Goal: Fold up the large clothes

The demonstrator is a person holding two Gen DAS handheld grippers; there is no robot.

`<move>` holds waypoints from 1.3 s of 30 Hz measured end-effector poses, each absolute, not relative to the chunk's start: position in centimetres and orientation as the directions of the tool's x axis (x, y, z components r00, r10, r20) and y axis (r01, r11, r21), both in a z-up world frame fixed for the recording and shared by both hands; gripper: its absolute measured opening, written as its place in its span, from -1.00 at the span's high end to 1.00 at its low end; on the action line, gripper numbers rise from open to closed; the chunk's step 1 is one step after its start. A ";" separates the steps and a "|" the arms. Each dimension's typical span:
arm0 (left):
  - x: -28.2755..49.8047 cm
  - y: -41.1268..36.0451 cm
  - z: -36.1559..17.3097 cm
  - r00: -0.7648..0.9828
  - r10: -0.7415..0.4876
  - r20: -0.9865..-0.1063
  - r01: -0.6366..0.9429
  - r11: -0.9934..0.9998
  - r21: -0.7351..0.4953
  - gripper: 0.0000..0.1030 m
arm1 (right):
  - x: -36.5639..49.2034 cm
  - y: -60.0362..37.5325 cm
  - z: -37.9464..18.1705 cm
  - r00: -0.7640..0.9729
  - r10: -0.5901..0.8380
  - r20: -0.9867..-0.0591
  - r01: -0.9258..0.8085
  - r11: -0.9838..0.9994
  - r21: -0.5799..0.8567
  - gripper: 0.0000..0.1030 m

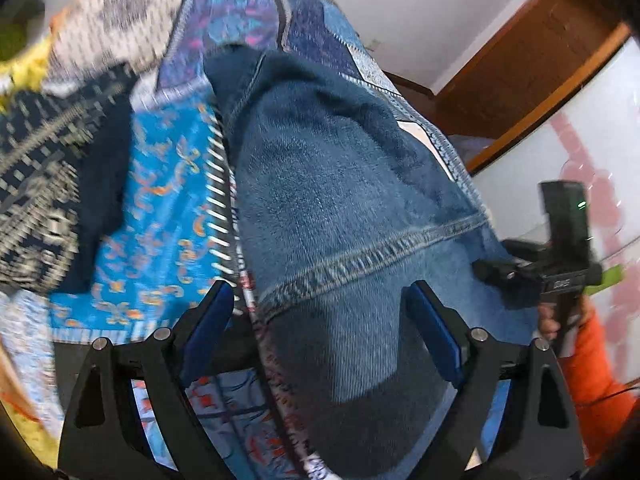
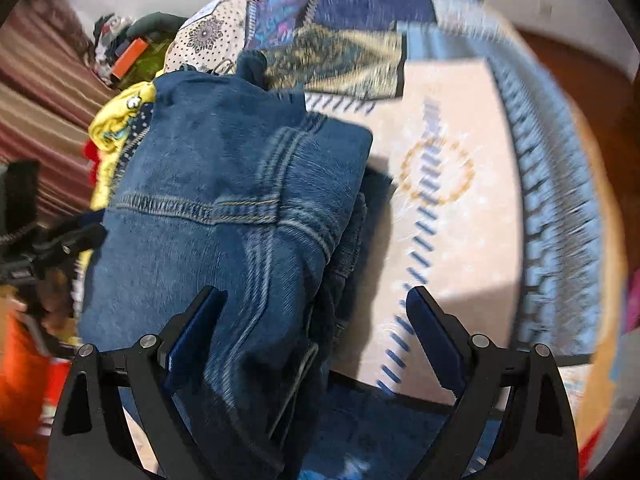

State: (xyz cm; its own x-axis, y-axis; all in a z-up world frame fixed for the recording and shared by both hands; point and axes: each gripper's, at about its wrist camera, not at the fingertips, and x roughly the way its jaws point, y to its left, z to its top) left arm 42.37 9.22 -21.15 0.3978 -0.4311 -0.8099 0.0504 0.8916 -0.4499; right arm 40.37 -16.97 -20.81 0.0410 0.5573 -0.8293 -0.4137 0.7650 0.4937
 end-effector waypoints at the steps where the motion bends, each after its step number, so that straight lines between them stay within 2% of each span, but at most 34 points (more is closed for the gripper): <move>1: 42.9 9.4 -21.6 0.384 -0.453 -0.805 0.035 0.878 -0.477 -0.73 | 40.7 -16.9 -21.3 0.012 0.578 -0.816 -0.405 0.749 0.525 -0.78; 7: 45.4 9.5 -24.7 0.293 -0.550 -0.782 -0.020 0.815 -0.580 -0.76 | 42.7 -16.2 -23.2 -0.088 0.664 -0.743 -0.346 0.679 0.648 -0.79; 10: 45.9 9.5 -25.3 0.282 -0.580 -0.764 -0.031 0.791 -0.611 -0.78 | 43.0 -15.3 -23.3 -0.115 0.675 -0.728 -0.356 0.657 0.665 -0.80; 14: 46.2 9.5 -26.2 0.272 -0.620 -0.736 -0.055 0.753 -0.656 -0.78 | 43.0 -13.6 -23.4 -0.136 0.670 -0.730 -0.369 0.650 0.665 -0.96; 19: 47.5 9.4 -26.5 0.284 -0.637 -0.717 -0.066 0.733 -0.677 -0.72 | 42.6 -14.0 -23.6 -0.130 0.685 -0.717 -0.349 0.645 0.680 -0.97; 21: 47.7 9.2 -26.4 0.297 -0.633 -0.715 -0.062 0.734 -0.676 -0.61 | 42.3 -14.4 -23.4 -0.119 0.682 -0.722 -0.344 0.654 0.674 -0.86; 22: 47.6 9.0 -26.1 0.304 -0.628 -0.717 -0.057 0.739 -0.671 -0.50 | 42.1 -14.4 -23.2 -0.122 0.683 -0.720 -0.346 0.651 0.676 -0.75; 23: 47.5 8.9 -25.9 0.314 -0.621 -0.719 -0.052 0.745 -0.665 -0.44 | 42.1 -14.6 -23.0 -0.123 0.682 -0.721 -0.348 0.651 0.675 -0.53; 25: 47.3 9.3 -25.0 0.336 -0.621 -0.708 -0.028 0.745 -0.666 -0.24 | 41.8 -14.3 -21.9 -0.091 0.663 -0.743 -0.363 0.673 0.645 -0.36; 27: 46.6 9.3 -23.6 0.364 -0.616 -0.699 0.009 0.752 -0.659 -0.15 | 41.4 -14.3 -20.8 -0.064 0.652 -0.756 -0.378 0.685 0.623 -0.07; 29: 45.7 8.9 -21.8 0.391 -0.592 -0.705 0.050 0.778 -0.626 -0.10 | 41.1 -14.0 -19.7 -0.048 0.644 -0.764 -0.376 0.697 0.611 0.11; 34: 43.3 8.9 -16.9 0.479 -0.544 -0.689 0.145 0.823 -0.549 0.02 | 39.2 -11.7 -16.0 0.026 0.593 -0.805 -0.437 0.731 0.524 0.29; 39: 40.3 12.0 -10.8 0.591 -0.486 -0.643 0.192 0.860 -0.473 0.05 | 37.9 -7.8 -11.4 0.113 0.635 -0.764 -0.489 0.705 0.514 0.33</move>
State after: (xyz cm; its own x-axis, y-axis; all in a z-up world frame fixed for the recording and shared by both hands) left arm 40.29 12.00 -10.75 0.5914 -0.4862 -0.6433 0.1923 0.8598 -0.4730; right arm 37.85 -7.83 -11.40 0.1130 0.6351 -0.7641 -0.4890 0.7050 0.5136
